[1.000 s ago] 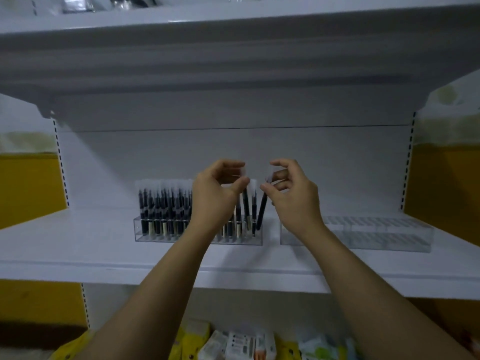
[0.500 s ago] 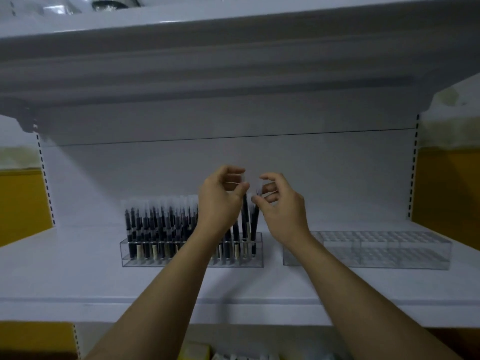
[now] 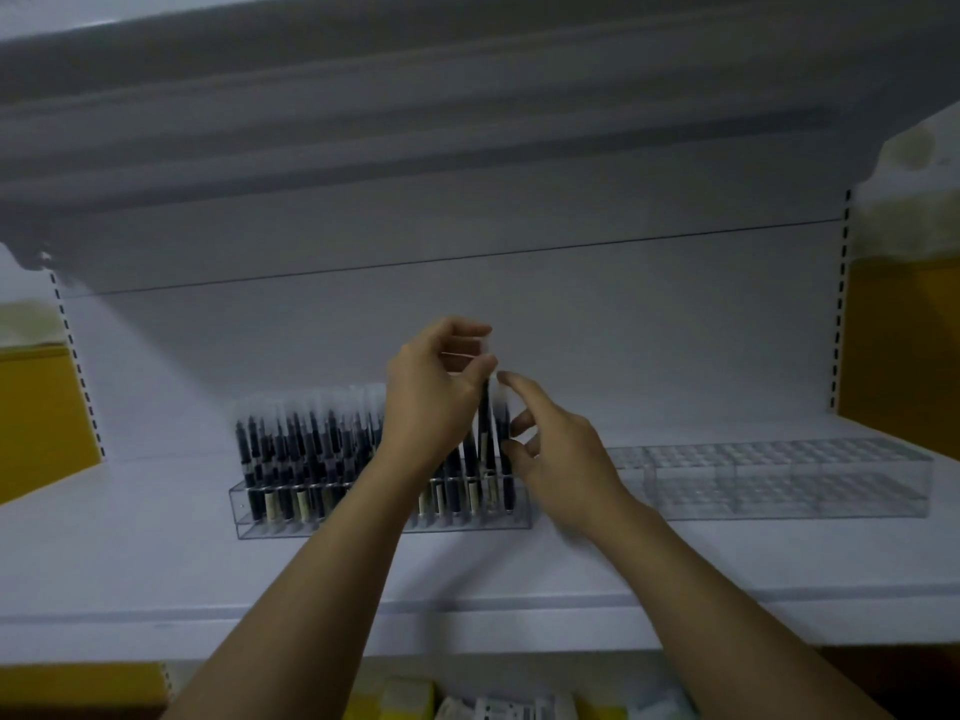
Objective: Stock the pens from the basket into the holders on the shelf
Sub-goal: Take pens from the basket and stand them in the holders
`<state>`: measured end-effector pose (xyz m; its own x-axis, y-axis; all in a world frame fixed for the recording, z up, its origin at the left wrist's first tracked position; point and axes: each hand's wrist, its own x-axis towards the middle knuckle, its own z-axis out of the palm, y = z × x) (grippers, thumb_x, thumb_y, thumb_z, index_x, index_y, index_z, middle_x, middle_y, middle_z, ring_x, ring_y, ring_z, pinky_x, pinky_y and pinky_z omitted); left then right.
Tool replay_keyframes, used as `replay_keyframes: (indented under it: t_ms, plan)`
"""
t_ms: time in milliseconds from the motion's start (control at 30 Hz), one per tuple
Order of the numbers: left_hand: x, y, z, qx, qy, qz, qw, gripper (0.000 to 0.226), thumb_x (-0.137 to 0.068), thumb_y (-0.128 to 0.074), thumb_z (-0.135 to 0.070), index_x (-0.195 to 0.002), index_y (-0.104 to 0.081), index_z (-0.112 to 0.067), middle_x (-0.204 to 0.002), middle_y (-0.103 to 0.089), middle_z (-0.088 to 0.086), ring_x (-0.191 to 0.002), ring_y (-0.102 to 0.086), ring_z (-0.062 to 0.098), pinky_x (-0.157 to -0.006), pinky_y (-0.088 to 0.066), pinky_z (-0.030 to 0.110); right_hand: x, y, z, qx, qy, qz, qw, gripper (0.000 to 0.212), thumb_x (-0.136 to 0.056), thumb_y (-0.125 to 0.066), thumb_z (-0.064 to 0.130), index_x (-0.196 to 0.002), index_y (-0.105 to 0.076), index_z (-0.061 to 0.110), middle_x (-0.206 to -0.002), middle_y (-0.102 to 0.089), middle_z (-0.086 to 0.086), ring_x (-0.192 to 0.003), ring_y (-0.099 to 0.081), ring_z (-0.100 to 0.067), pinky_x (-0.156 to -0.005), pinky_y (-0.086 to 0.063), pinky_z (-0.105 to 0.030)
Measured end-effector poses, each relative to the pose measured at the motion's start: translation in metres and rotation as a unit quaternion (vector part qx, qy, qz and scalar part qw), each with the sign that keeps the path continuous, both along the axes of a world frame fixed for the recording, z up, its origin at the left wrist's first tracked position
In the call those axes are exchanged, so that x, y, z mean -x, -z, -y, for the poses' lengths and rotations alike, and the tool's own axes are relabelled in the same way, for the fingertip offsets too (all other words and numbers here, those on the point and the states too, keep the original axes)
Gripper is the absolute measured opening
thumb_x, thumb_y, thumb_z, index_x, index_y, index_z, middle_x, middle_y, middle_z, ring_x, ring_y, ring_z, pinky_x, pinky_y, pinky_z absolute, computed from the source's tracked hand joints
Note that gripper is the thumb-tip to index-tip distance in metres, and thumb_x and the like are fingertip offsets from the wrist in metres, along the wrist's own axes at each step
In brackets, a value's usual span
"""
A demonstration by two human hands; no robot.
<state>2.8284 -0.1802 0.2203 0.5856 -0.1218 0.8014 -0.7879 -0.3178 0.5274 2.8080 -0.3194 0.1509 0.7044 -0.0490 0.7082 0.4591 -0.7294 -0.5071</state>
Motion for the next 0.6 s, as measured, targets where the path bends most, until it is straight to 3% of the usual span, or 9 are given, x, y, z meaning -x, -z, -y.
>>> replay_keyframes:
  t_ms: [167,300,433,600]
  plan:
    - [0.004,0.001,-0.002,-0.002,0.004,0.007,1.0,0.02,-0.087,-0.07,-0.017,-0.1,-0.062,-0.03,-0.092,-0.065,-0.016,-0.083,-0.064,-0.002,-0.067,-0.049,0.005,-0.003,0.006,0.003,-0.012,-0.012,0.0,1.0,0.072,-0.091,-0.063,0.017,-0.139,-0.025,0.053,-0.085,-0.06,0.014,-0.072,-0.061,-0.004,-0.067,-0.053,-0.023]
    - [0.005,0.002,-0.001,0.003,0.001,0.011,1.0,0.019,-0.087,-0.071,-0.017,-0.099,-0.063,-0.028,-0.093,-0.066,-0.014,-0.081,-0.064,-0.001,-0.067,-0.05,0.006,-0.002,0.013,0.001,-0.009,-0.009,0.014,1.0,0.078,-0.091,-0.062,0.015,-0.143,-0.019,0.053,-0.077,-0.064,0.007,-0.071,-0.062,-0.01,-0.071,-0.058,-0.035]
    - [0.003,0.007,0.001,-0.05,-0.023,0.006,0.998,0.017,-0.087,-0.071,-0.022,-0.099,-0.062,-0.031,-0.088,-0.064,-0.018,-0.078,-0.063,-0.005,-0.063,-0.051,0.008,-0.001,0.016,0.0,-0.015,-0.011,0.017,1.0,0.082,-0.09,-0.062,0.013,-0.145,-0.016,0.054,-0.075,-0.062,0.009,-0.069,-0.062,-0.01,-0.07,-0.058,-0.037]
    - [-0.002,0.021,0.004,-0.106,-0.091,0.043,0.989,0.012,-0.089,-0.067,-0.027,-0.1,-0.064,-0.023,-0.09,-0.063,-0.017,-0.081,-0.057,-0.002,-0.074,-0.046,0.017,-0.001,0.018,0.002,-0.011,-0.014,0.021,1.0,0.083,-0.089,-0.062,0.011,-0.142,-0.016,0.057,-0.076,-0.061,0.009,-0.07,-0.061,-0.009,-0.07,-0.058,-0.036]
